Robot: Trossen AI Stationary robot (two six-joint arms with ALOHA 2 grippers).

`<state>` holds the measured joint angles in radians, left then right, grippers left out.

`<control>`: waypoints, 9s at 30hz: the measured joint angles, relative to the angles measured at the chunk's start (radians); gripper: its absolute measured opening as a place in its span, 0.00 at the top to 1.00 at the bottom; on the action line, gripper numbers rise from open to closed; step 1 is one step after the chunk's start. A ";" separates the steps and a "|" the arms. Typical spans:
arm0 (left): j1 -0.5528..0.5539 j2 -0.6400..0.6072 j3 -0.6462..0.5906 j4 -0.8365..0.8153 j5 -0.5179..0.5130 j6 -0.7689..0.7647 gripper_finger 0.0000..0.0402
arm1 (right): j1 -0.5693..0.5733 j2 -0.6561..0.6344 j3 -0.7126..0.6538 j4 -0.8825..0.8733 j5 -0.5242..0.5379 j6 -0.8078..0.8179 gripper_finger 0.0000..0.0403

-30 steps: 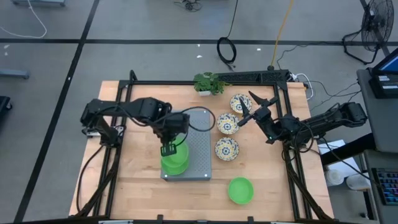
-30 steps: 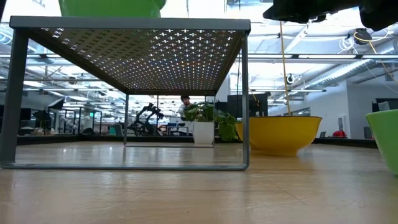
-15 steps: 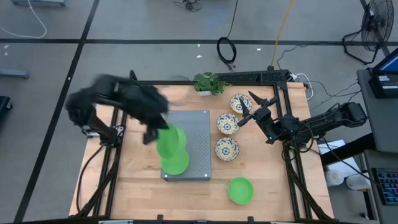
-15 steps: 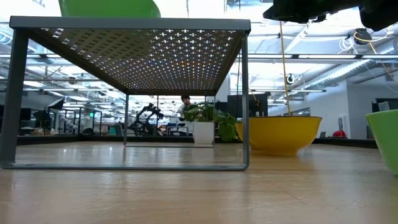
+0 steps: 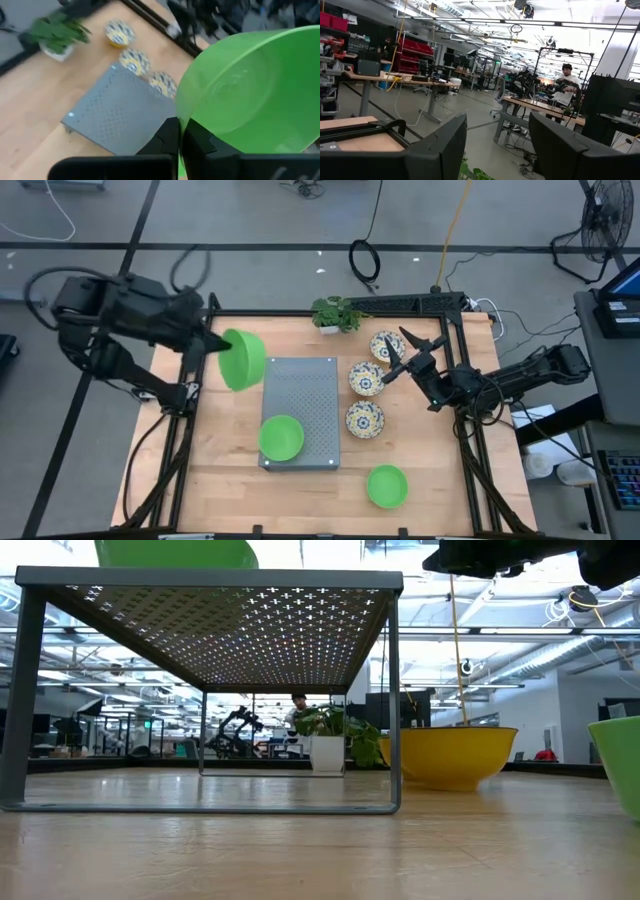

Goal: Pick & Place Mini bowls
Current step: Stack the top green bowl on the green bowl on the shelf, then stack the green bowl on the green bowls on the shelf

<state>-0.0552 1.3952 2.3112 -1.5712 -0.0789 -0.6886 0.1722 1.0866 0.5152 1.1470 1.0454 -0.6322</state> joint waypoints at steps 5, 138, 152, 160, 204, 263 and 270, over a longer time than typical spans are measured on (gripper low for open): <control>0.062 0.107 0.046 0.039 0.230 0.030 0.99 | 0.000 0.000 0.000 0.001 -0.002 0.000 0.51; -0.084 0.420 -0.465 0.000 0.239 0.321 0.99 | 0.000 0.000 0.000 -0.022 0.002 0.019 0.51; -0.071 0.452 -0.464 0.001 0.260 0.327 0.98 | 0.000 0.000 0.000 -0.022 0.003 0.018 0.51; -0.069 0.453 -0.464 0.000 0.268 0.263 0.83 | 0.000 0.000 0.000 -0.022 0.003 0.015 0.51; -0.394 -0.267 -1.109 1.044 -0.553 0.624 0.63 | 0.313 -0.009 0.104 -0.224 -0.080 0.029 0.51; -0.161 -0.657 -1.814 1.946 -0.356 0.909 0.63 | 0.556 0.436 0.434 -1.882 -1.046 2.137 0.51; -0.195 -0.657 -1.814 1.940 -0.292 0.835 0.63 | 0.545 0.436 0.434 -2.048 -1.034 2.142 0.51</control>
<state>-0.2506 0.7387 0.4969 0.3690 -0.3714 0.1462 0.7176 1.5230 0.9489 -0.9009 0.0109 1.5095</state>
